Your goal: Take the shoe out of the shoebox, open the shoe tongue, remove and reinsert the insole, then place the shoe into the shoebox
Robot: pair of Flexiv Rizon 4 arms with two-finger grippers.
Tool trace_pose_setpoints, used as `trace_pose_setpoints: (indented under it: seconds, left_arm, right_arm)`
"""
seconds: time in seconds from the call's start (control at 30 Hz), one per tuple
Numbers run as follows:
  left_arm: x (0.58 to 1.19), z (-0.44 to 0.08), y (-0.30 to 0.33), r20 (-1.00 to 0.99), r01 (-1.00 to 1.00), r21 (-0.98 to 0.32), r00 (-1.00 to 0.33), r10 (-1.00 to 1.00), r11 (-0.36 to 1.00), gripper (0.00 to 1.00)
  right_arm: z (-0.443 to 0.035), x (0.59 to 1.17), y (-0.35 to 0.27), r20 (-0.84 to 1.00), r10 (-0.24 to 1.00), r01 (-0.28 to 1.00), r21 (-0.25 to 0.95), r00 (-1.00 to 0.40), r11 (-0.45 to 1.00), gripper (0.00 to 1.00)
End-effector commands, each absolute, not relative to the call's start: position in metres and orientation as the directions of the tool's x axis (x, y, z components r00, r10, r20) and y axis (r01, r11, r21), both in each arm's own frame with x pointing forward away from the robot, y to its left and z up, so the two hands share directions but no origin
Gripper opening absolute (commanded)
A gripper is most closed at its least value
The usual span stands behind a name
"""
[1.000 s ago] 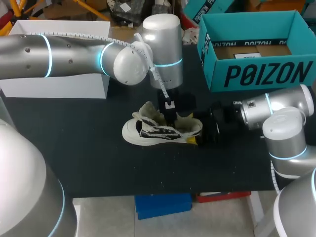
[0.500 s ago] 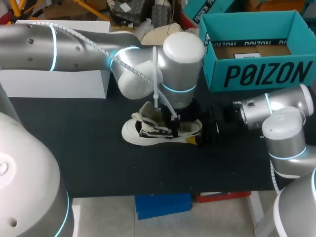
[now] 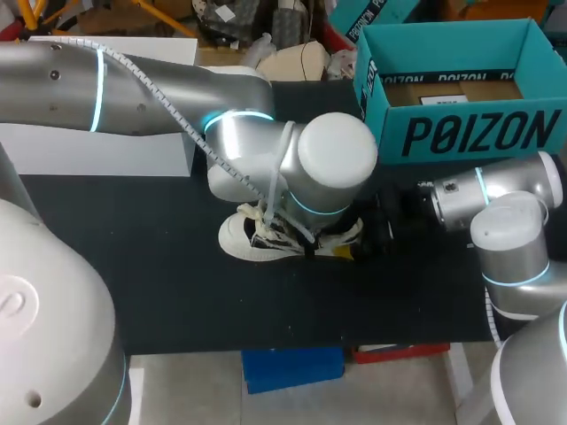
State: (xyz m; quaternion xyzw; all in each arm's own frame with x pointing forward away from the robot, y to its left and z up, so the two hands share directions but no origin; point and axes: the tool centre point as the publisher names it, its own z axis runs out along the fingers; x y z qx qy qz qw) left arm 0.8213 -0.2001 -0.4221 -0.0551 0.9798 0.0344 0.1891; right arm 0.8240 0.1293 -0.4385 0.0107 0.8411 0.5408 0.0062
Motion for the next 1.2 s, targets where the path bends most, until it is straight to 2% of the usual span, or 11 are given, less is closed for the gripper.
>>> trace_pose_setpoints:
  seconds: [0.03, 0.33, 0.43, 0.5, 0.53, 0.57, 0.83, 1.2]
  left_arm:
    - [0.840, -0.477, -0.184, -0.473, -0.101, -0.013, -0.876, -0.096, 0.995, 0.32]
    - [0.849, -0.479, -0.186, -0.505, -0.109, -0.039, -0.855, -0.113, 0.993, 0.34]
    - [0.850, -0.482, -0.186, -0.500, -0.117, -0.032, -0.858, -0.117, 0.993, 0.31]
    - [0.851, -0.485, -0.186, -0.495, -0.120, -0.026, -0.861, -0.117, 0.992, 0.16]
    - [0.851, -0.486, -0.186, -0.494, -0.122, -0.024, -0.862, -0.118, 0.992, 0.02]
    - [0.852, -0.486, -0.187, -0.489, -0.123, -0.018, -0.865, -0.116, 0.992, 0.00]
    - [0.846, -0.486, -0.189, -0.441, -0.088, 0.003, -0.894, -0.078, 0.996, 0.00]
    - [0.833, -0.451, -0.189, -0.259, -0.092, -0.102, -0.959, -0.115, 0.991, 0.00]
  right_arm:
    - [-0.442, 0.825, 0.130, 0.002, 0.025, 0.012, 0.909, -1.000, 0.416, 0.00]
    - [-0.442, 0.825, 0.130, 0.002, 0.025, 0.012, 0.909, -1.000, 0.416, 0.00]
    - [-0.442, 0.825, 0.130, 0.002, 0.025, 0.012, 0.909, -1.000, 0.416, 0.00]
    - [-0.442, 0.825, 0.130, 0.002, 0.025, 0.012, 0.909, -1.000, 0.416, 0.00]
    - [-0.442, 0.825, 0.130, 0.002, 0.025, 0.012, 0.909, -1.000, 0.416, 0.00]
    - [-0.442, 0.825, 0.130, 0.002, 0.025, 0.012, 0.909, -1.000, 0.416, 0.00]
    - [-0.442, 0.825, 0.130, 0.002, 0.025, 0.012, 0.909, -1.000, 0.416, 0.00]
    - [-0.442, 0.825, 0.130, 0.002, 0.025, 0.012, 0.909, -1.000, 0.416, 0.00]
